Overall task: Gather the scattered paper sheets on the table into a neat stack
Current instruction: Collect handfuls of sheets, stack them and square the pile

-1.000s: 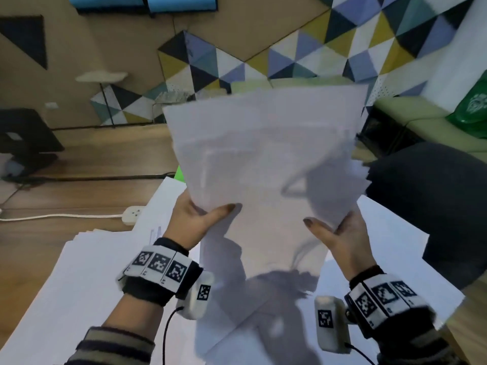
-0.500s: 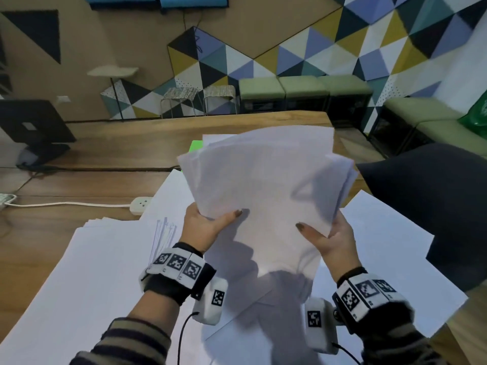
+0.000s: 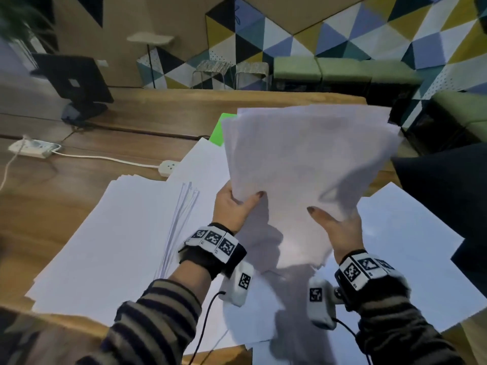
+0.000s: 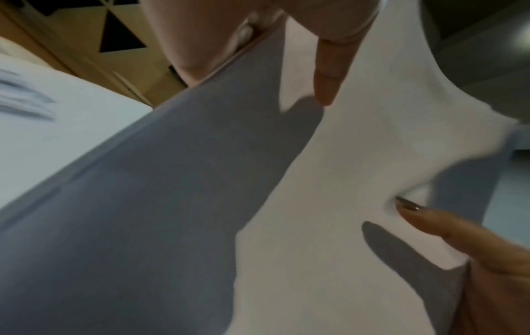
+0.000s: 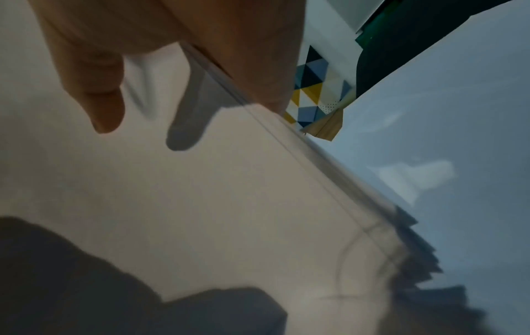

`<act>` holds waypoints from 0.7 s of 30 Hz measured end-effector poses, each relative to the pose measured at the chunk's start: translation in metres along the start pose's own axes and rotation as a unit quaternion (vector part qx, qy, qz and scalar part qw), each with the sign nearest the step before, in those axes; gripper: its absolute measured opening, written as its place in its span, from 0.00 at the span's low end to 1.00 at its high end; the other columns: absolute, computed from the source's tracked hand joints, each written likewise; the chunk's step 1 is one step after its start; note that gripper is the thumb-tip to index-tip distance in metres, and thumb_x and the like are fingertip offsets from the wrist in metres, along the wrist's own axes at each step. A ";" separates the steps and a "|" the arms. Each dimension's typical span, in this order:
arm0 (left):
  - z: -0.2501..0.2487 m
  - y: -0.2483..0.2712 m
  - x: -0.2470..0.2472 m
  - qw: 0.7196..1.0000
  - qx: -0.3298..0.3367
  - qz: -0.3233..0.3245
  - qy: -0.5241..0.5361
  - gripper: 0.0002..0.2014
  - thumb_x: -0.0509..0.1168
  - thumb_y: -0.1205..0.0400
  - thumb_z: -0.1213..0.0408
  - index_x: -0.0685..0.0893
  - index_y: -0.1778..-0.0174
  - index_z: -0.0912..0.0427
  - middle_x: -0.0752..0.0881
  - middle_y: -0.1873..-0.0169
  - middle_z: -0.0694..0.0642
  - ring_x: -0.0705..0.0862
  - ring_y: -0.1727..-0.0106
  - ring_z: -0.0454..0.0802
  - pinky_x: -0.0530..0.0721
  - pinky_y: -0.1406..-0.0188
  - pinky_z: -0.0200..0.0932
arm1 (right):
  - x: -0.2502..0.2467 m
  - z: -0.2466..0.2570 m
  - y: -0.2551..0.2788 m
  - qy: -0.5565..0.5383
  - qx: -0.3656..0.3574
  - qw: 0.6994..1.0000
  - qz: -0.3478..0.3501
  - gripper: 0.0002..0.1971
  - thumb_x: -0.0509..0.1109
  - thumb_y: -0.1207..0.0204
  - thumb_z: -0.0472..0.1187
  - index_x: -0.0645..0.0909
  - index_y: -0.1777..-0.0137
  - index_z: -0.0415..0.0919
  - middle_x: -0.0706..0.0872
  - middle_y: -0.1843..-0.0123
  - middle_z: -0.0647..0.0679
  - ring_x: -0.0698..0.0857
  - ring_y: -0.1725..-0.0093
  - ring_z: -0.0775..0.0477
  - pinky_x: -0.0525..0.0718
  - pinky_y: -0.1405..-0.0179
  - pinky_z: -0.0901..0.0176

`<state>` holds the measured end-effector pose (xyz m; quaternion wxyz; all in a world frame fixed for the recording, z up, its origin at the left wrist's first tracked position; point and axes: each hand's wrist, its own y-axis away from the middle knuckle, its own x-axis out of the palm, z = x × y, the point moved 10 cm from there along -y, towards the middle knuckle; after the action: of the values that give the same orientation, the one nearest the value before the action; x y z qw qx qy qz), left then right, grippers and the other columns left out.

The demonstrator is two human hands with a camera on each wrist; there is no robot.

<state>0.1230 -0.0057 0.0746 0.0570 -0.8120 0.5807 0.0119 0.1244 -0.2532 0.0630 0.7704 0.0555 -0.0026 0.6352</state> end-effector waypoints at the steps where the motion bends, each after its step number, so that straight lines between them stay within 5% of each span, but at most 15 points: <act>1: 0.003 -0.001 -0.005 1.000 -0.008 -0.014 0.001 0.08 0.75 0.28 0.71 0.83 0.58 0.58 0.86 0.64 0.49 0.83 0.68 0.27 0.81 0.64 0.24 | 0.000 -0.003 0.002 0.006 0.006 1.000 -0.010 0.30 0.76 0.32 0.28 0.71 0.31 0.37 0.81 0.41 0.52 0.82 0.62 0.80 0.75 0.64 0.88; 4: 0.013 0.000 -0.017 0.999 -0.036 -0.032 0.011 0.09 0.72 0.24 0.69 0.81 0.67 0.53 0.84 0.69 0.51 0.81 0.72 0.30 0.81 0.67 0.30 | 0.000 -0.009 0.007 0.039 0.003 0.998 -0.055 0.27 0.77 0.33 0.29 0.74 0.35 0.40 0.81 0.46 0.54 0.81 0.42 0.56 0.76 0.49 0.74; 5: 0.015 0.002 -0.018 0.999 -0.043 -0.026 0.019 0.08 0.71 0.23 0.67 0.82 0.66 0.53 0.85 0.68 0.51 0.83 0.68 0.34 0.82 0.64 0.34 | 0.005 -0.010 0.012 0.050 0.001 0.997 -0.065 0.26 0.78 0.34 0.29 0.76 0.35 0.37 0.82 0.45 0.51 0.80 0.42 0.51 0.78 0.51 0.73; 7: 0.013 0.000 -0.026 0.998 -0.050 -0.012 0.029 0.02 0.70 0.22 0.63 0.85 0.58 0.58 0.87 0.62 0.54 0.87 0.57 0.48 0.84 0.54 0.42 | 0.023 -0.006 0.022 0.070 -0.013 0.995 -0.069 0.21 0.78 0.34 0.28 0.79 0.41 0.35 0.83 0.49 0.49 0.84 0.52 0.52 0.80 0.61 0.82; 8: 0.009 -0.004 -0.036 0.998 -0.046 -0.015 0.029 0.08 0.71 0.24 0.60 0.86 0.53 0.60 0.88 0.58 0.56 0.88 0.53 0.54 0.84 0.51 0.44 | 0.038 -0.002 0.029 0.081 -0.019 0.994 -0.063 0.18 0.78 0.34 0.28 0.79 0.46 0.36 0.84 0.53 0.50 0.84 0.59 0.57 0.80 0.65 0.83; 10: 0.000 -0.015 -0.068 0.999 -0.023 -0.024 0.020 0.16 0.70 0.28 0.53 0.85 0.49 0.58 0.88 0.54 0.57 0.87 0.49 0.55 0.85 0.47 0.47 | 0.070 0.005 0.041 0.093 -0.032 0.994 -0.044 0.14 0.77 0.33 0.29 0.78 0.51 0.39 0.84 0.57 0.50 0.83 0.63 0.59 0.80 0.65 0.75; 12: -0.007 -0.028 -0.107 1.000 -0.001 -0.021 -0.021 0.17 0.71 0.27 0.55 0.82 0.44 0.57 0.88 0.50 0.56 0.86 0.46 0.54 0.84 0.43 0.48 | 0.103 0.005 0.051 0.110 -0.034 0.993 -0.012 0.13 0.74 0.30 0.29 0.76 0.50 0.39 0.82 0.56 0.46 0.81 0.58 0.49 0.77 0.56 0.62; 15: 0.011 -0.047 -0.169 0.988 -0.035 0.012 -0.153 0.18 0.70 0.23 0.60 0.78 0.38 0.57 0.86 0.44 0.56 0.83 0.42 0.53 0.80 0.37 0.48 | 0.147 -0.013 0.064 0.163 -0.019 0.986 0.020 0.12 0.69 0.28 0.26 0.73 0.50 0.39 0.79 0.55 0.43 0.77 0.58 0.46 0.79 0.58 0.55; 18: 0.044 -0.057 -0.232 0.947 -0.110 0.014 -0.303 0.20 0.70 0.24 0.61 0.78 0.37 0.61 0.85 0.45 0.62 0.83 0.42 0.61 0.80 0.40 0.51 | 0.198 -0.058 0.081 0.185 0.063 0.978 0.078 0.13 0.65 0.26 0.26 0.71 0.48 0.42 0.80 0.54 0.40 0.80 0.58 0.44 0.83 0.56 0.53; 21: 0.068 -0.055 -0.279 0.914 -0.164 0.018 -0.370 0.19 0.68 0.23 0.64 0.76 0.37 0.64 0.84 0.44 0.65 0.82 0.42 0.64 0.79 0.46 0.48 | 0.252 -0.106 0.103 0.207 0.140 0.955 0.159 0.17 0.64 0.26 0.28 0.69 0.42 0.45 0.80 0.53 0.38 0.83 0.48 0.31 0.84 0.44 0.38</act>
<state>0.0875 0.2814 0.0354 0.1342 -0.7371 0.5221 0.4076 0.0650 0.0218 -0.0149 0.6277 0.0285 0.2369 0.7410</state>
